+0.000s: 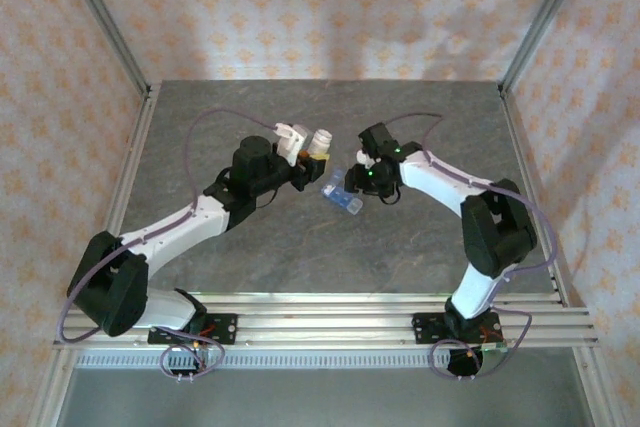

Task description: Sort the pills into containers

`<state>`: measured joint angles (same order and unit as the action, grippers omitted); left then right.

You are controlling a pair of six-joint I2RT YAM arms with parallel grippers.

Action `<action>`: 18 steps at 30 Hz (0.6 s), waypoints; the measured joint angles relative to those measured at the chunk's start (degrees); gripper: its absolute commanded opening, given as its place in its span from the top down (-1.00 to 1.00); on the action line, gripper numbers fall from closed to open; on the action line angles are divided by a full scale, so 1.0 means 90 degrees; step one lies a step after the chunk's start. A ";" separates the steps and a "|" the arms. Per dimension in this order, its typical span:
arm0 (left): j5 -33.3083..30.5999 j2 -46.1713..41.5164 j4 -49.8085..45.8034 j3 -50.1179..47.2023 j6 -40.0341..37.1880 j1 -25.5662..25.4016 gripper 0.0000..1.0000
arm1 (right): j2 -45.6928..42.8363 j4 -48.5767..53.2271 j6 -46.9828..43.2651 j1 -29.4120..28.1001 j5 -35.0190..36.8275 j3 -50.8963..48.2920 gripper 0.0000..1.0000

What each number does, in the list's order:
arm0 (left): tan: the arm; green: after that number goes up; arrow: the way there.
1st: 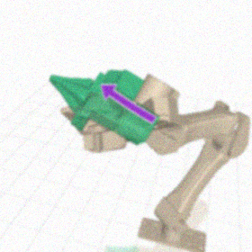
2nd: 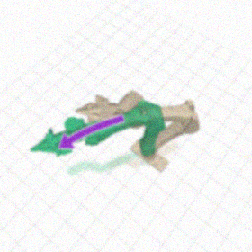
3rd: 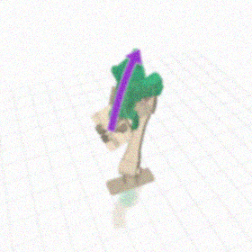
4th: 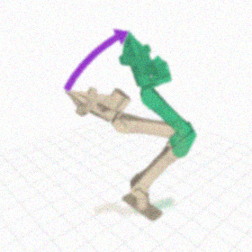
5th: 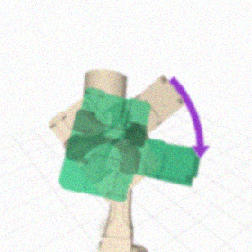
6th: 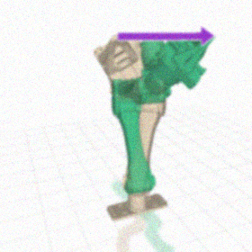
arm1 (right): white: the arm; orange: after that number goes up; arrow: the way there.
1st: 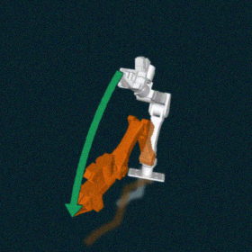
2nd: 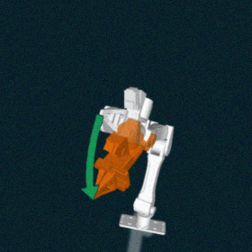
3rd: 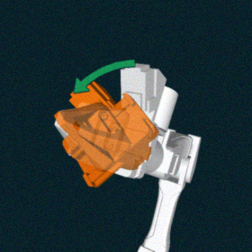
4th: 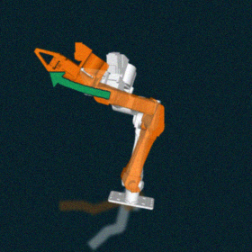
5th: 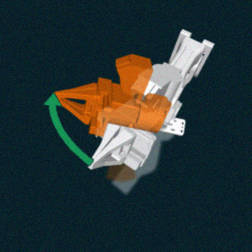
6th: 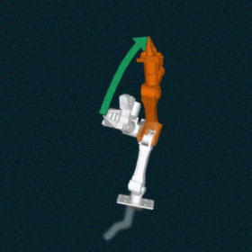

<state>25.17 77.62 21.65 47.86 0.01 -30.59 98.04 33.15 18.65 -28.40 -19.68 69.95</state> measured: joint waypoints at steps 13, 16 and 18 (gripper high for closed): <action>0.0211 -0.0182 0.1970 -0.0289 0.0172 0.0000 1.00 | -0.0095 0.0629 0.0000 0.0967 0.0338 0.1413 -0.22; 0.0304 -0.0238 0.2154 -0.0301 0.0172 0.0000 1.00 | 0.0391 0.0775 -0.0007 0.0996 0.0549 0.1926 -0.23; 0.0350 -0.0255 0.2278 -0.0306 0.0170 0.0000 1.00 | 0.0753 0.0848 -0.0029 0.0996 0.0641 0.2188 -0.23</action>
<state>28.32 75.33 42.15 45.10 1.54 -30.59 104.81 40.77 18.39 -19.44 -13.91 89.65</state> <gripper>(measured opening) 0.428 0.615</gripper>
